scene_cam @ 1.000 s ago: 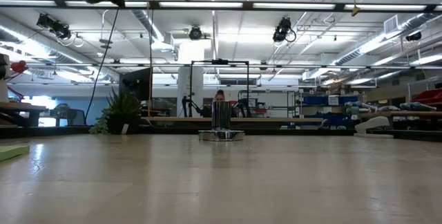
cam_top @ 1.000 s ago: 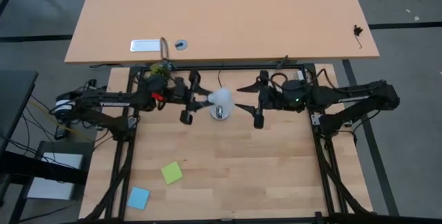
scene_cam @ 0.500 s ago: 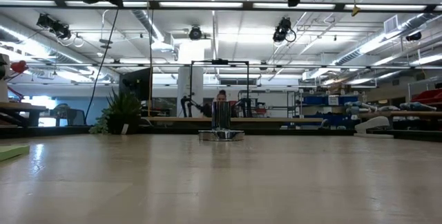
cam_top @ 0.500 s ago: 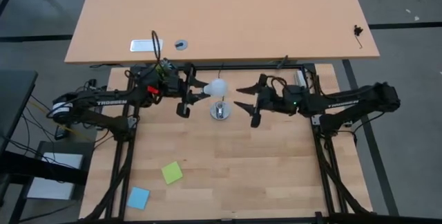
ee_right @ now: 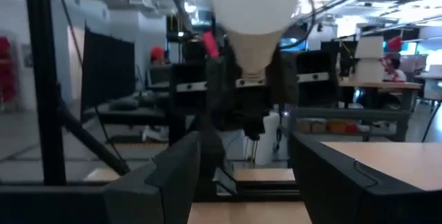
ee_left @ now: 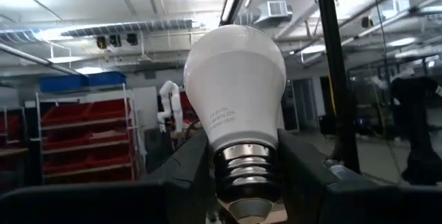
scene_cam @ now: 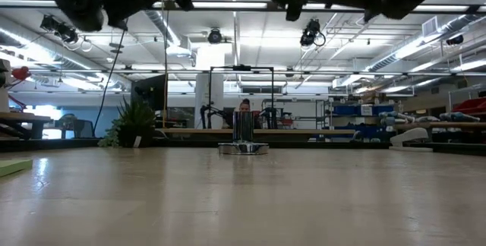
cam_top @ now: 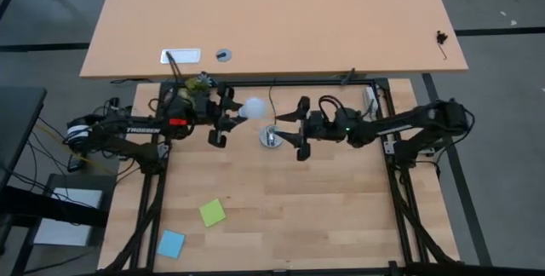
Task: Screw lightbulb
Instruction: Insert the lightbulb into the lamp
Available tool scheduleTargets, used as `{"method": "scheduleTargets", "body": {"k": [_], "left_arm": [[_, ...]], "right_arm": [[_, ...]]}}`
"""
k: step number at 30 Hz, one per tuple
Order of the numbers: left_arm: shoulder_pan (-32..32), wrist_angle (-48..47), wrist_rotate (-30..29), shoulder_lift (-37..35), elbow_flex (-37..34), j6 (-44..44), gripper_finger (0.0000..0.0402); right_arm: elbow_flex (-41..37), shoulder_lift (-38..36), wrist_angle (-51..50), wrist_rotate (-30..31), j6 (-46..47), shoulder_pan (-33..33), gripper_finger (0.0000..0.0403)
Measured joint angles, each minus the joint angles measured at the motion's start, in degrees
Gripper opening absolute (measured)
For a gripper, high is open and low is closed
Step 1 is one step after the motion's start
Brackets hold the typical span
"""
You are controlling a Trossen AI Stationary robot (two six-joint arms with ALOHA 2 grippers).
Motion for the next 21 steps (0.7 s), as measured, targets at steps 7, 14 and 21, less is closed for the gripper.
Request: {"method": "scheduleTargets", "body": {"k": [7, 14, 21], "left_arm": [[0.1, 8.43, -1.93, 0.73, -6.0, -0.25, 0.0129], [0.08, 16.88, -1.78, 3.86, -10.24, -0.48, 0.0129], [-0.72, 17.57, -1.93, 4.18, -11.22, -0.85, 0.0129]], "right_arm": [[3.87, 10.4, 11.76, -0.3, 2.69, -1.07, 0.0228], [12.41, 16.92, 11.75, -7.96, 6.21, -1.49, 0.023], [13.29, 16.24, 10.83, -6.56, 6.11, -2.26, 0.026]]}}
